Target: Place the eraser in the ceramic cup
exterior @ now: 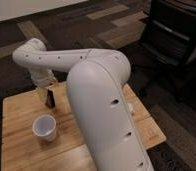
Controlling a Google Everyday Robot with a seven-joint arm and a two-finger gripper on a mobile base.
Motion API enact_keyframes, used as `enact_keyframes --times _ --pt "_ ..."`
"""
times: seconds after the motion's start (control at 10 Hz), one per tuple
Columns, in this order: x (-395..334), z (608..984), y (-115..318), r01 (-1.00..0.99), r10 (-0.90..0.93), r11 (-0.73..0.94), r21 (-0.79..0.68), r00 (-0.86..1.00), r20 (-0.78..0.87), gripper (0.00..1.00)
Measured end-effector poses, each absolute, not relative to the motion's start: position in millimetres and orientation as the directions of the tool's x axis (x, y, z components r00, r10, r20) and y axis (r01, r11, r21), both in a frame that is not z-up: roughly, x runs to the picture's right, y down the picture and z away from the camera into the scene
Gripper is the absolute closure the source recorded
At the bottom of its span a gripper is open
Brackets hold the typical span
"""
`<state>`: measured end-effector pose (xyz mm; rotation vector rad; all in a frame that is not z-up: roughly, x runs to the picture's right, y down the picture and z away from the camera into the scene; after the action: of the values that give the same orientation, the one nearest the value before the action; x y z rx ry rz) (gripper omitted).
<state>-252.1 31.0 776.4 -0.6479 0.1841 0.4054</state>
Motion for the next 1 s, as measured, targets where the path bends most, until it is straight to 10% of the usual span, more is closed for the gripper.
enact_keyframes --times 0.5,1.0 --pt "-262.5 789.6 33.3 -0.337 0.259 0.737 -0.586 0.941 -0.216 0.37" --pt "-263.7 785.7 29.5 -0.308 0.219 0.761 -0.571 0.951 -0.221 0.97"
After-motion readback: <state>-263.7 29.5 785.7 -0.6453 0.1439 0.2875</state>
